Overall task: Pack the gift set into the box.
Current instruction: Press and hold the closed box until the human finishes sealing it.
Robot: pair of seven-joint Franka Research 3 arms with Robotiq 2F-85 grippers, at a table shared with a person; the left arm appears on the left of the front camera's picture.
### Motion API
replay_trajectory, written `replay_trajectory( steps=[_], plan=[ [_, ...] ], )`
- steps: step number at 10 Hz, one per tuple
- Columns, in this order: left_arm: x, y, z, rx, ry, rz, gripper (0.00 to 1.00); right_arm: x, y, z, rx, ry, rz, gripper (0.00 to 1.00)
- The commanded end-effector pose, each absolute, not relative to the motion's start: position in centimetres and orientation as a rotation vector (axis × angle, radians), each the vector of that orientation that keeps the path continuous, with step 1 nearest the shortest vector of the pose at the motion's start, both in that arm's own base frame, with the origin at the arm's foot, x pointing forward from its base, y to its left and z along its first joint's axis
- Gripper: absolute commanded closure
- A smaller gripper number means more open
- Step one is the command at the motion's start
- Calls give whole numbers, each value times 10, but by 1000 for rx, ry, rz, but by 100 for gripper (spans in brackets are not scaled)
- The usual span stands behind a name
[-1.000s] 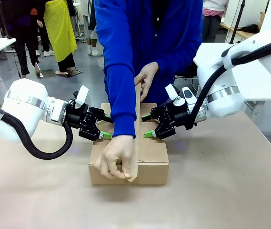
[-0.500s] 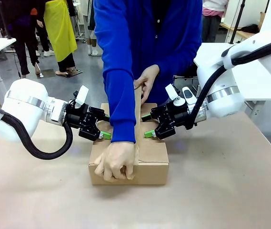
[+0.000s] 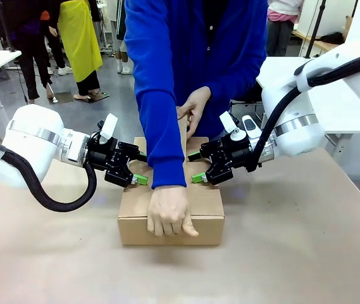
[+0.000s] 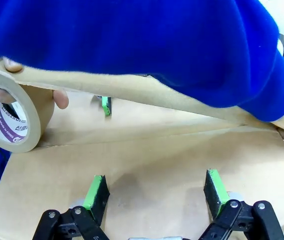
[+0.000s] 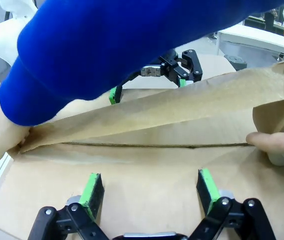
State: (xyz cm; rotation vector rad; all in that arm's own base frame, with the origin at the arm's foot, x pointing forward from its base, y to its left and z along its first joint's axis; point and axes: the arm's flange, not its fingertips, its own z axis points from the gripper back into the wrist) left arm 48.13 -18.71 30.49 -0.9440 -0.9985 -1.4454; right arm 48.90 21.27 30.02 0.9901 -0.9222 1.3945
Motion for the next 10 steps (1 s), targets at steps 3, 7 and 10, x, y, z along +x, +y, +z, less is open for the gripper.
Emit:
replay_trajectory(
  steps=[3, 7, 10],
  plan=[
    [479, -187, 302, -952, -995, -1445, 0, 488, 214, 298, 990, -920, 1399, 0],
    [479, -187, 302, -952, -995, -1445, 0, 488, 214, 298, 990, -920, 1399, 0],
    [479, -187, 302, -952, -995, -1445, 0, 488, 214, 298, 990, -920, 1399, 0]
  ],
)
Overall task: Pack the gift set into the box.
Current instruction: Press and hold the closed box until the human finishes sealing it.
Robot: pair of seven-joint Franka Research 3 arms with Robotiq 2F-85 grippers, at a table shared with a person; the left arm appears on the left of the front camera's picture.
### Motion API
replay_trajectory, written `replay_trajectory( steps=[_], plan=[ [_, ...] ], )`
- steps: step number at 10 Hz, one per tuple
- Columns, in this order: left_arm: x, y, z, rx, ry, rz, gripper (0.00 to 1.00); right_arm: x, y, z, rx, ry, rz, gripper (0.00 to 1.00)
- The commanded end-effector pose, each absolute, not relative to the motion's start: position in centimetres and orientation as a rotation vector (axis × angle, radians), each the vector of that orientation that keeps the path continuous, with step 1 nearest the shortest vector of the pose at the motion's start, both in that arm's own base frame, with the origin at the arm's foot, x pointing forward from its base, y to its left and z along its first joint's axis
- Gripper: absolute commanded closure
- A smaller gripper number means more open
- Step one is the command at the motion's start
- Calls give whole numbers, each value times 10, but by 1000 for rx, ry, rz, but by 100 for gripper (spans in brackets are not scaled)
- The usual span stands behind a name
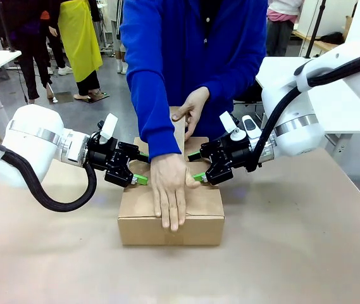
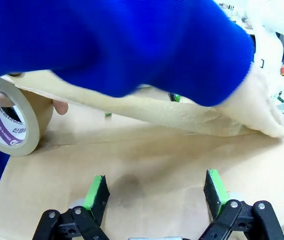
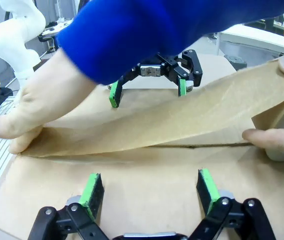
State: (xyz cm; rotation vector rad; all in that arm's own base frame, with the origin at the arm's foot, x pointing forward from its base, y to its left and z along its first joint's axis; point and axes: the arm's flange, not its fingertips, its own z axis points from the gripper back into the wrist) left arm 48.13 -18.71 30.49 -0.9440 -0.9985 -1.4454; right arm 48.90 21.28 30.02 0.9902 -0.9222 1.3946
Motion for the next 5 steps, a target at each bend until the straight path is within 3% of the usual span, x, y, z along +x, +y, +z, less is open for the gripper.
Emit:
replay_trajectory(
  steps=[1, 5],
  plan=[
    [479, -187, 302, -952, -995, -1445, 0, 488, 214, 298, 990, -920, 1399, 0],
    [479, -187, 302, -952, -995, -1445, 0, 488, 214, 298, 990, -920, 1399, 0]
  ],
)
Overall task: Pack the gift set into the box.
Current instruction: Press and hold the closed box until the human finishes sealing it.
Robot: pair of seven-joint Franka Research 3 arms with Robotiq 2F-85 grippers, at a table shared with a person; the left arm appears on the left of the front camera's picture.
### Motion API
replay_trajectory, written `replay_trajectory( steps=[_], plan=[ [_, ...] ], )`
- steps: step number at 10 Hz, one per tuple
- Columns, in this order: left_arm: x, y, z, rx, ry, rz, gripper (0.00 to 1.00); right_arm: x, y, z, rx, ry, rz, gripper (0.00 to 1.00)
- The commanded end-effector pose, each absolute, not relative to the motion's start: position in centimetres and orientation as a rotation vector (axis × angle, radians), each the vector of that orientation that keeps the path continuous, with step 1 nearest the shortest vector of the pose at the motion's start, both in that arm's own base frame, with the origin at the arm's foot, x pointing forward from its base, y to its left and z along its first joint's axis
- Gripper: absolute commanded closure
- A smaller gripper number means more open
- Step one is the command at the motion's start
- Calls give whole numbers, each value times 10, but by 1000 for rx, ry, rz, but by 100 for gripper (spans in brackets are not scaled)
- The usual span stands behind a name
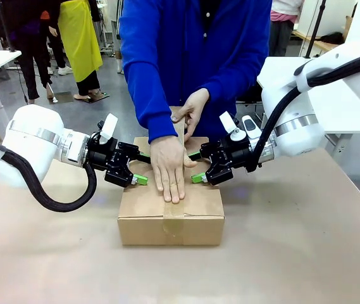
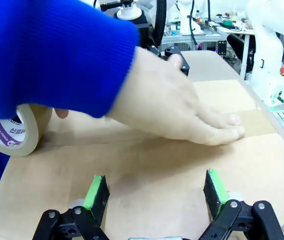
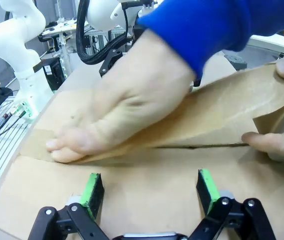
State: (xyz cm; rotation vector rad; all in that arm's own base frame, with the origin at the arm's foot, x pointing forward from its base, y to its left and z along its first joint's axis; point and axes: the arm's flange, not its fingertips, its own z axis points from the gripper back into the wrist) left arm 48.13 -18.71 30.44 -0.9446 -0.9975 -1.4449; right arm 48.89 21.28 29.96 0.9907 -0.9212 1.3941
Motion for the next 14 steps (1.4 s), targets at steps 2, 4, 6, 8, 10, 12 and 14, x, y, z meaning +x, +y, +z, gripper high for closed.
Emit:
replay_trajectory(
  steps=[2, 4, 6, 8, 10, 12, 14],
  plan=[
    [479, -187, 302, -952, -995, -1445, 0, 488, 214, 298, 990, -920, 1399, 0],
    [479, -187, 302, -952, -995, -1445, 0, 488, 214, 298, 990, -920, 1399, 0],
    [479, -187, 302, -952, -995, -1445, 0, 488, 214, 298, 990, -920, 1399, 0],
    [479, -187, 302, -952, -995, -1445, 0, 488, 214, 298, 990, -920, 1399, 0],
    [479, -187, 302, -952, -995, -1445, 0, 488, 214, 298, 990, -920, 1399, 0],
    [479, -187, 302, -952, -995, -1445, 0, 488, 214, 298, 990, -920, 1399, 0],
    [479, -187, 302, -952, -995, -1445, 0, 488, 214, 298, 990, -920, 1399, 0]
  ],
)
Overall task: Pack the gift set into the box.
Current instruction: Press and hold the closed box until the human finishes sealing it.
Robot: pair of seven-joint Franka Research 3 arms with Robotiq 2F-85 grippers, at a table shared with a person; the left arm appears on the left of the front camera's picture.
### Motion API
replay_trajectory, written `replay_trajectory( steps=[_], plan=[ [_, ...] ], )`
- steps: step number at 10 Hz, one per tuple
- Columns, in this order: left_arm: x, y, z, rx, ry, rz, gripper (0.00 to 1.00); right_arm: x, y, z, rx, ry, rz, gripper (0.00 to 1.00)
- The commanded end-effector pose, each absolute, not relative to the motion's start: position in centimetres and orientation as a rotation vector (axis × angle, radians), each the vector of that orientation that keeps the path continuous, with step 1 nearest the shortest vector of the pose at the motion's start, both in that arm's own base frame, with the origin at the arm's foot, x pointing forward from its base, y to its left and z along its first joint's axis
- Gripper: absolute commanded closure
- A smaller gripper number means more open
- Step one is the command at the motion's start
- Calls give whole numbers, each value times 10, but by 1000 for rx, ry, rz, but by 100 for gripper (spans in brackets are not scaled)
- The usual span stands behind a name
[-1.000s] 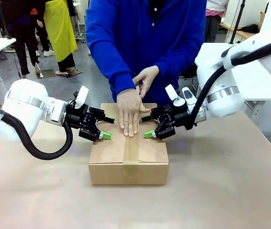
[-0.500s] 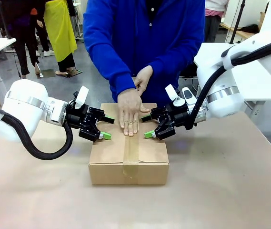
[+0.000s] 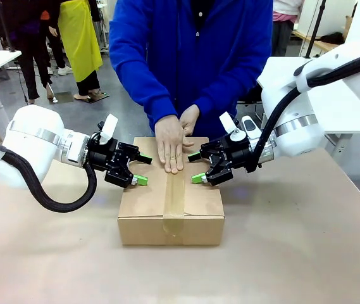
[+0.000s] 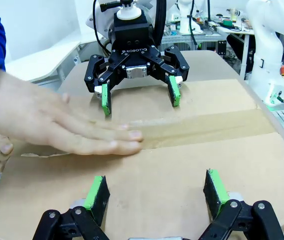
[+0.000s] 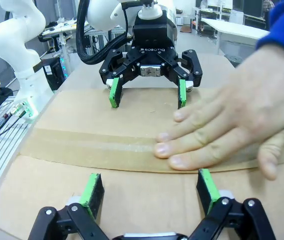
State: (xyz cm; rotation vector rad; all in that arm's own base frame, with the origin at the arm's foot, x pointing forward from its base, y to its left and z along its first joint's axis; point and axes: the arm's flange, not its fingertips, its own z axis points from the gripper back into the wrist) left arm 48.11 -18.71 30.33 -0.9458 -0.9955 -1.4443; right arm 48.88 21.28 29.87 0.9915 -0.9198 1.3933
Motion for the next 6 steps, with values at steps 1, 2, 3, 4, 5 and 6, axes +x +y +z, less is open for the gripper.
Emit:
replay_trajectory(
  steps=[1, 2, 3, 4, 5, 6],
  plan=[
    [479, -187, 302, -952, -995, -1445, 0, 488, 214, 298, 990, -920, 1399, 0],
    [479, -187, 302, -952, -995, -1445, 0, 488, 214, 298, 990, -920, 1399, 0],
    [479, -187, 302, -952, -995, -1445, 0, 488, 214, 298, 990, -920, 1399, 0],
    [479, -187, 302, -952, -995, -1445, 0, 488, 214, 298, 990, -920, 1399, 0],
    [479, -187, 302, -952, -995, -1445, 0, 488, 214, 298, 990, -920, 1399, 0],
    [479, -187, 302, -952, -995, -1445, 0, 488, 214, 298, 990, -920, 1399, 0]
  ],
)
